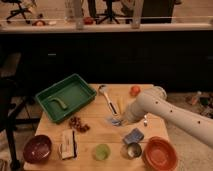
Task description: Wipe red bowl with towel
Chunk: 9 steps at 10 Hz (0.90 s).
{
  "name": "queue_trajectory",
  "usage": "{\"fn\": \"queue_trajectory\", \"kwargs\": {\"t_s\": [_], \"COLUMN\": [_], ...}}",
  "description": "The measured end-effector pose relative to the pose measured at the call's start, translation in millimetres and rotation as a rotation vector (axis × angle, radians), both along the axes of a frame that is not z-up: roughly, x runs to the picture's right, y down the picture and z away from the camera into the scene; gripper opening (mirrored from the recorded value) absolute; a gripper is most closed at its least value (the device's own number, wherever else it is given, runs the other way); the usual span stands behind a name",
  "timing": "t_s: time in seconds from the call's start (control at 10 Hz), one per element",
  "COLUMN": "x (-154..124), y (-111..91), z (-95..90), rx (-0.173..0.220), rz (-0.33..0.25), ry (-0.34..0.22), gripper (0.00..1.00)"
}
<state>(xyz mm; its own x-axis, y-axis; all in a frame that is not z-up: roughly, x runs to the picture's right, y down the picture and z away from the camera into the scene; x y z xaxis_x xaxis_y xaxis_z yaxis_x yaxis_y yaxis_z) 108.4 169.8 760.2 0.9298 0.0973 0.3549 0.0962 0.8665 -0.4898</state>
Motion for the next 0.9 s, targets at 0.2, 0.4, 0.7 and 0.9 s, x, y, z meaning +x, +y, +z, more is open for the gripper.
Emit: {"fn": "queue_trajectory", "kwargs": {"t_s": [0.2, 0.4, 0.7, 0.9], "x": [19, 47, 68, 80], "y": [2, 11, 20, 29], "z": [-15.8, -35.8, -51.6, -58.6], "rx": [0.024, 0.047, 0.065, 0.067], "rz": [0.010, 0.038, 0.077, 0.098], "ry": [0.023, 0.058, 0.091, 0.110], "gripper": [0.00, 0.00, 0.00, 0.00]}}
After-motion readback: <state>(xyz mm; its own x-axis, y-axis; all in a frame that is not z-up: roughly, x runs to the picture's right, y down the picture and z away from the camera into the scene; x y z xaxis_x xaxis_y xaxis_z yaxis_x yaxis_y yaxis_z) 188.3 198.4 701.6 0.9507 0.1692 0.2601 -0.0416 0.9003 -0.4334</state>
